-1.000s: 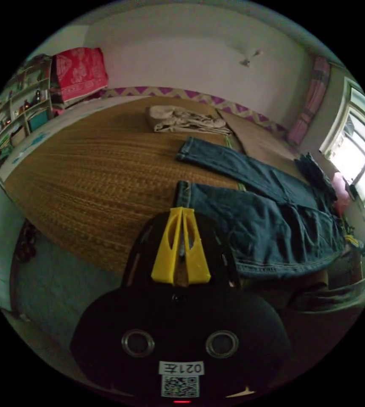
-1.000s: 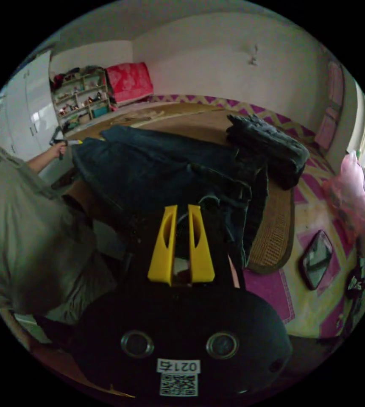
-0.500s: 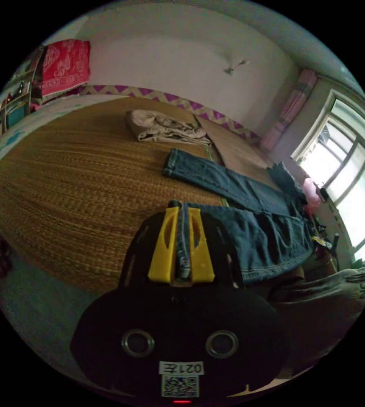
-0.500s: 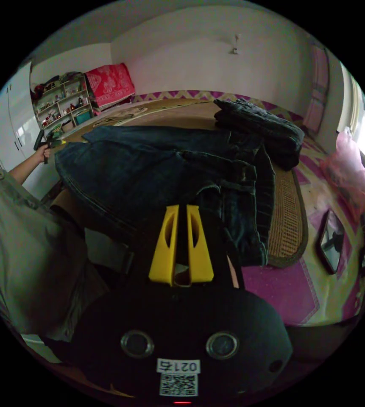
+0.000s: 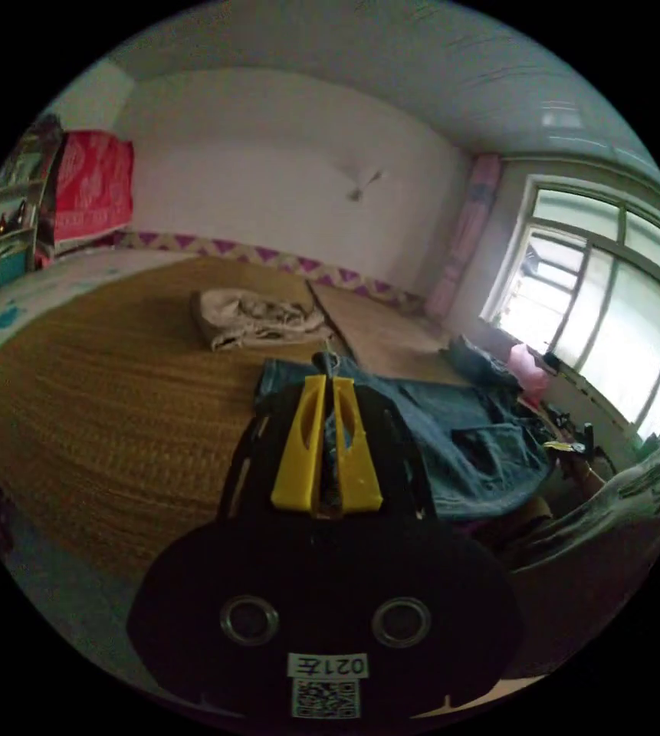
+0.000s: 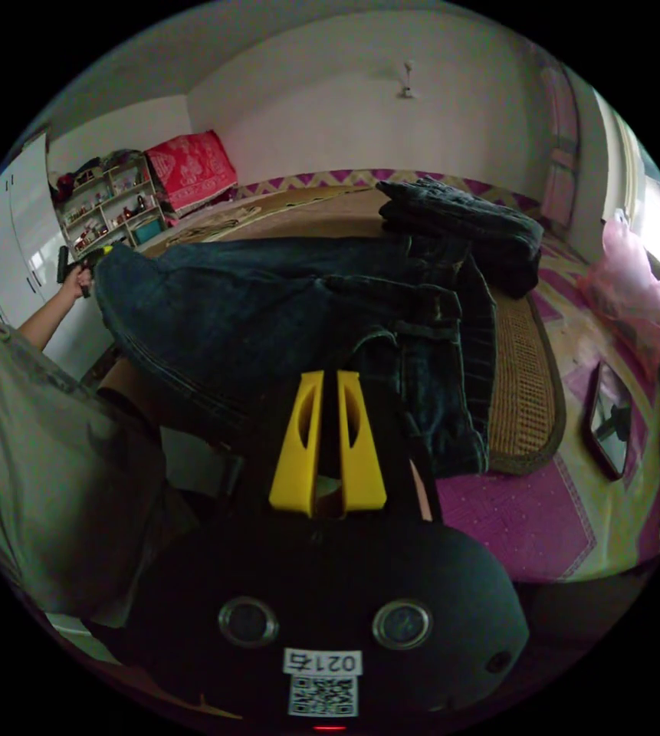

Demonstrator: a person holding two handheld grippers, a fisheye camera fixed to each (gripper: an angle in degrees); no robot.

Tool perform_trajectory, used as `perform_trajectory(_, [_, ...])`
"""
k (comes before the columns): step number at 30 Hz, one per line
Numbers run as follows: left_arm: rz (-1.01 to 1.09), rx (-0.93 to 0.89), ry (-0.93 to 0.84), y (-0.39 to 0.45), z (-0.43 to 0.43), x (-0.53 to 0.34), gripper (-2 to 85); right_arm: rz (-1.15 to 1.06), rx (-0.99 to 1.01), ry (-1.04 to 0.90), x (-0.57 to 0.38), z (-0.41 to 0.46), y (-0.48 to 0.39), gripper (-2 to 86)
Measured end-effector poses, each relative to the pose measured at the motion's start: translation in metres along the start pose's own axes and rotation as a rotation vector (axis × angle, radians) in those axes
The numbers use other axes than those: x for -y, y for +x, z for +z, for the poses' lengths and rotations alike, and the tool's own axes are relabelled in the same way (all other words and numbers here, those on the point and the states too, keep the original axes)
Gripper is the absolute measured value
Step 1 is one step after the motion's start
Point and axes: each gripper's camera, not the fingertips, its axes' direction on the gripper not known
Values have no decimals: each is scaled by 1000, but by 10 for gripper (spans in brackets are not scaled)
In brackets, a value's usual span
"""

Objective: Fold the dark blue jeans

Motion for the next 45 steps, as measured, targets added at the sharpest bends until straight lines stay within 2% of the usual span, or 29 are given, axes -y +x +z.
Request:
perform_trajectory(1, [-29, 32, -62, -5, 8, -3, -9, 0, -2, 1, -1, -1, 0, 24])
perform_trajectory(3, [-102, 137, -330, -24, 44, -28, -9, -1, -3, 16, -8, -3, -1, 26])
perform_trajectory(4, [-94, 146, -348, -25, 47, -35, -8, -3, -2, 21, -10, -4, -1, 27])
perform_trajectory(5, [-76, 140, -283, -23, 40, -43, -8, -9, -5, 34, -14, -4, -1, 29])
perform_trajectory(13, [-80, 141, -217, -12, 18, -76, 32, 46, -55, 91, -36, -7, -8, 58])
perform_trajectory(16, [63, 289, -227, 13, 15, -87, 68, 21, -164, 85, -39, -6, -19, 56])
perform_trajectory(18, [76, 348, -215, 22, 11, -95, 68, -3, -259, 71, -40, -5, -29, 46])
perform_trajectory(23, [-75, 250, -213, 11, -10, -103, 7, 104, -254, 79, -46, -13, -13, 39])
perform_trajectory(25, [-138, 195, -115, 13, -38, -106, 0, 187, -245, 98, -49, -30, 1, 45])
perform_trajectory(26, [-164, 136, -40, 19, -60, -113, 0, 259, -241, 173, -56, -50, 10, 59])
perform_trajectory(28, [-228, 92, -32, 25, -83, -126, 4, 387, -242, 257, -71, -79, 25, 77])
perform_trajectory(31, [-355, 20, -39, 30, -104, -162, 37, 598, -160, 285, -102, -103, 54, 93])
perform_trajectory(35, [-566, -68, -8, 24, -114, -213, 71, 820, 61, 293, -133, -94, 93, 108])
perform_trajectory(43, [-729, -34, 19, 23, -120, -256, 80, 993, 204, 316, -145, -70, 133, 104])
perform_trajectory(45, [-778, 24, 35, 25, -126, -267, 82, 1005, 248, 319, -147, -65, 140, 102])
